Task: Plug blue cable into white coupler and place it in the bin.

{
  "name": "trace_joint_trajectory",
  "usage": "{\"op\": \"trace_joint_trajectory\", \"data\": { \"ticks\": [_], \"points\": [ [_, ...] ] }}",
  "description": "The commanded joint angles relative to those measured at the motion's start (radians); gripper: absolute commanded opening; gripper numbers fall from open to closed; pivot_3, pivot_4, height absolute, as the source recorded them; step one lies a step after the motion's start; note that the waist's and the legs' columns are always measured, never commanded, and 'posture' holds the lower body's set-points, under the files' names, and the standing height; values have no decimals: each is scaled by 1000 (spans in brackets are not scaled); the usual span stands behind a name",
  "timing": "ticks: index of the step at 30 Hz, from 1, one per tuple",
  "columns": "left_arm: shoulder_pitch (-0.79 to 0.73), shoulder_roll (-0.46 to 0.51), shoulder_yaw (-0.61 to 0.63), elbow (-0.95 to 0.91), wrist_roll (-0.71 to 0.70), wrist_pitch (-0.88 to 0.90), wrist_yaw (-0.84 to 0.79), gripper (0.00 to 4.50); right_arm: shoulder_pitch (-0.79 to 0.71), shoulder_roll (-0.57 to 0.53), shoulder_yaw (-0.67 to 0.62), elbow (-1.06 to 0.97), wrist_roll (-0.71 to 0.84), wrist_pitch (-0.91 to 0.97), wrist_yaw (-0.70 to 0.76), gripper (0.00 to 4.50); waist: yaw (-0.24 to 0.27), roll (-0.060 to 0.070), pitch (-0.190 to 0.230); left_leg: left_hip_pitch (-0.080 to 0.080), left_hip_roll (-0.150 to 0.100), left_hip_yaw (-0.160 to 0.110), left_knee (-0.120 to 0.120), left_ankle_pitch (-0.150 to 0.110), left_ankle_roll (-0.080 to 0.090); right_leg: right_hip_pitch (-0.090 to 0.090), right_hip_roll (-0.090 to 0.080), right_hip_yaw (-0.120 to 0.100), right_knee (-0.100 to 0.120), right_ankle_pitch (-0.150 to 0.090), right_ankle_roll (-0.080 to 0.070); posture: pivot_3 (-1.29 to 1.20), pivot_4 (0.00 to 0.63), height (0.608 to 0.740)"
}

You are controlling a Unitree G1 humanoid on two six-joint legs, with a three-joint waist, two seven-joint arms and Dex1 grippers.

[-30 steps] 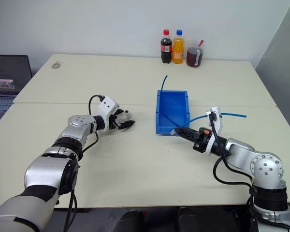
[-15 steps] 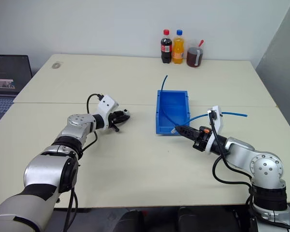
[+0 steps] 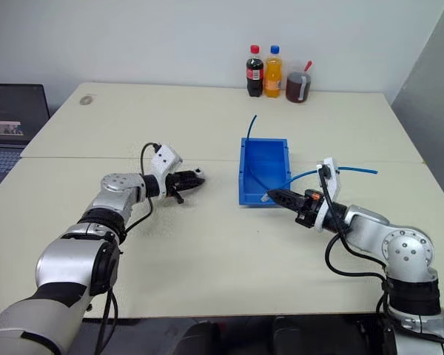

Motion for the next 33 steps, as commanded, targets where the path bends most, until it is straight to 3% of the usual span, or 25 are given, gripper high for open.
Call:
{"op": "trace_joint_trajectory", "data": {
  "ticks": [1,5,9,14,33],
  "points": [
    [115,4,-44,-271,-83,38,-268,774,-76,-68,50,-9,-88,-13,142,180,-3,0,0,0,0,0,0,0,0,0,0,0,0,0,0,0,150,740],
    [297,27,-117,-601,-126,117,-378,774,-135,-133,160,-8,-254,-87,316,180,-5,1,0,1,1,0,0,0,0,0,1,1,1,0,0,0,150,740],
    [418,10,-170,-756,-122,134,-347,774,-137,-163,294,-34,-440,-215,468,180,-2,1,0,2,1,-1,0,0,0,0,1,1,3,0,0,0,150,740],
    [431,-38,-223,-767,-79,133,-251,774,-116,-151,403,-76,-591,-324,562,180,5,1,0,2,0,-2,6,0,0,1,0,0,7,0,0,0,150,740],
    [386,-49,-295,-764,-68,151,-215,774,-134,-22,546,33,-943,-552,652,180,4,1,-1,2,0,-2,15,0,0,2,0,0,13,0,0,0,150,740]
  ]
}}
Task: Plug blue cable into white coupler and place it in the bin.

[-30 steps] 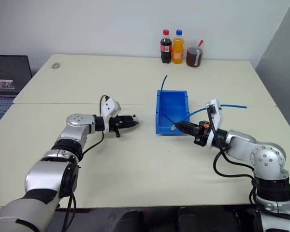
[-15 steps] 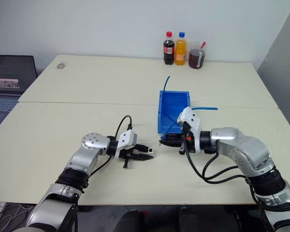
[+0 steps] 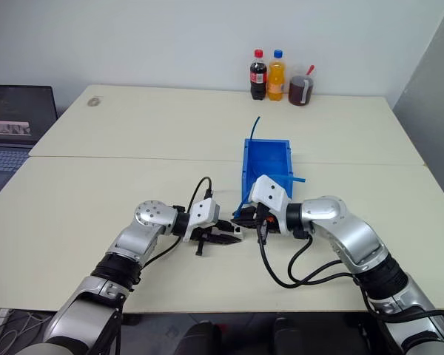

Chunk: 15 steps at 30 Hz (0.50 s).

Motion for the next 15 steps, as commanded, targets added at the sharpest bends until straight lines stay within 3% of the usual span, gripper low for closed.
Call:
{"op": "trace_joint_trajectory", "data": {
  "ticks": [1,15],
  "points": [
    [-17,-8,-19,-11,0,13,8,774,7,10,-4,7,-32,-43,31,180,0,0,0,0,0,0,0,0,0,0,0,0,0,0,0,0,150,740],
    [-8,0,-23,-55,-13,46,10,774,33,31,25,145,-174,-182,103,180,-1,0,0,1,0,0,0,0,0,0,0,0,1,0,0,0,150,740]
  ]
}}
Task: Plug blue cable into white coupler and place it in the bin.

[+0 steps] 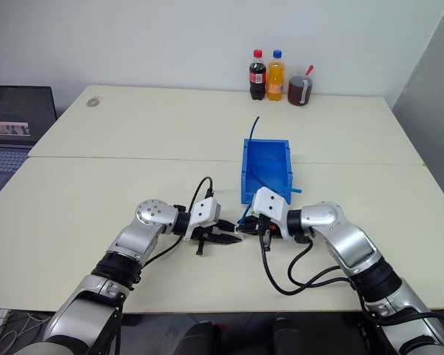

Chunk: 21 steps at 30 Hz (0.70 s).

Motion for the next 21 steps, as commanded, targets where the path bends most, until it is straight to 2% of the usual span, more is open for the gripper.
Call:
{"op": "trace_joint_trajectory", "data": {
  "ticks": [1,11,21],
  "points": [
    [-2,-5,-17,-55,-11,21,1,774,5,-3,11,36,-49,-48,28,180,0,0,0,0,0,0,0,0,0,0,0,0,0,0,0,0,150,740],
    [-7,-2,-22,-72,-17,39,-4,774,-3,-4,60,80,-123,-131,120,180,1,0,0,0,0,0,0,0,0,0,0,0,0,0,0,0,150,740],
    [-12,7,-26,-82,-15,37,-6,774,-94,32,82,210,-150,-110,203,180,-2,0,0,4,0,1,-1,0,0,2,0,1,0,0,0,0,150,740]
  ]
}}
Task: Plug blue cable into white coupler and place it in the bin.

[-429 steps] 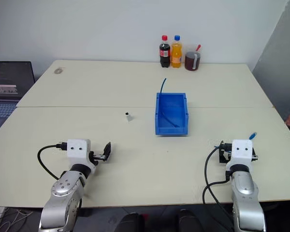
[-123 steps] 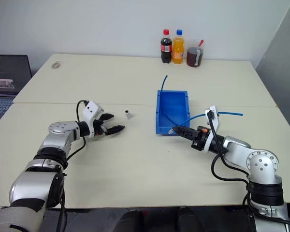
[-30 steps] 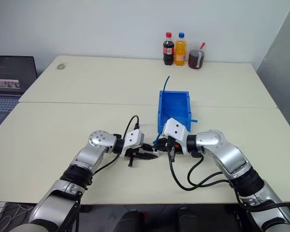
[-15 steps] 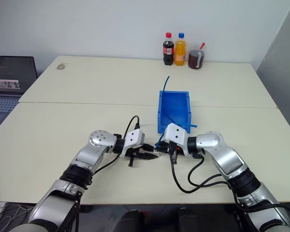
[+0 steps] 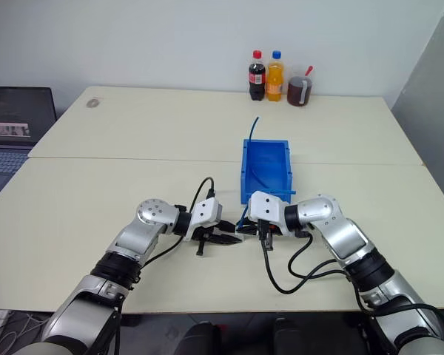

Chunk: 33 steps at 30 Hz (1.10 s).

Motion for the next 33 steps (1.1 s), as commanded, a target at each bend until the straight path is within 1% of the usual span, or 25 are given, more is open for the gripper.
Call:
{"op": "trace_joint_trajectory", "data": {
  "ticks": [1,6,11,14,23,25,26,29,33],
  "points": [
    [-12,-2,-7,-53,-18,0,-4,774,-27,17,42,84,-27,46,55,180,-1,0,0,0,0,0,0,0,0,0,0,0,0,0,0,0,150,740],
    [9,14,-5,-84,-18,10,6,774,-68,67,38,163,-20,101,84,180,-4,1,0,2,0,0,0,0,0,1,0,1,1,0,0,0,150,740],
    [38,32,4,-125,-25,21,25,774,-20,59,66,224,-77,30,96,180,-7,1,-2,4,1,1,-1,0,0,1,1,2,2,0,0,0,150,740],
    [55,43,4,-146,-30,30,30,774,7,62,64,227,-71,44,93,180,-9,2,-4,4,1,1,-1,0,0,1,1,2,1,0,0,0,150,740],
    [58,46,10,-162,-44,45,39,774,46,103,21,214,-65,62,12,180,-21,3,-11,5,1,1,-2,0,0,1,2,2,2,-1,-1,0,150,740],
    [54,46,19,-168,-61,63,31,1474,47,109,-3,209,-54,77,-6,180,-23,3,-12,5,1,0,-2,0,0,2,2,2,2,-1,0,0,150,740],
    [55,50,22,-177,-68,73,25,1503,48,111,-16,202,-47,90,-14,180,-23,3,-12,5,1,1,-2,0,0,2,2,2,2,-1,0,0,150,740],
    [67,66,38,-216,-95,109,31,2296,56,110,-58,162,-21,140,-39,180,-23,3,-12,5,1,0,-1,0,0,2,2,2,2,-1,0,0,150,740],
    [115,123,103,-348,-182,254,44,3230,80,100,-152,16,64,294,-81,180,-23,4,-11,5,1,0,-1,0,0,2,2,2,2,-1,0,0,150,740]
  ]
}}
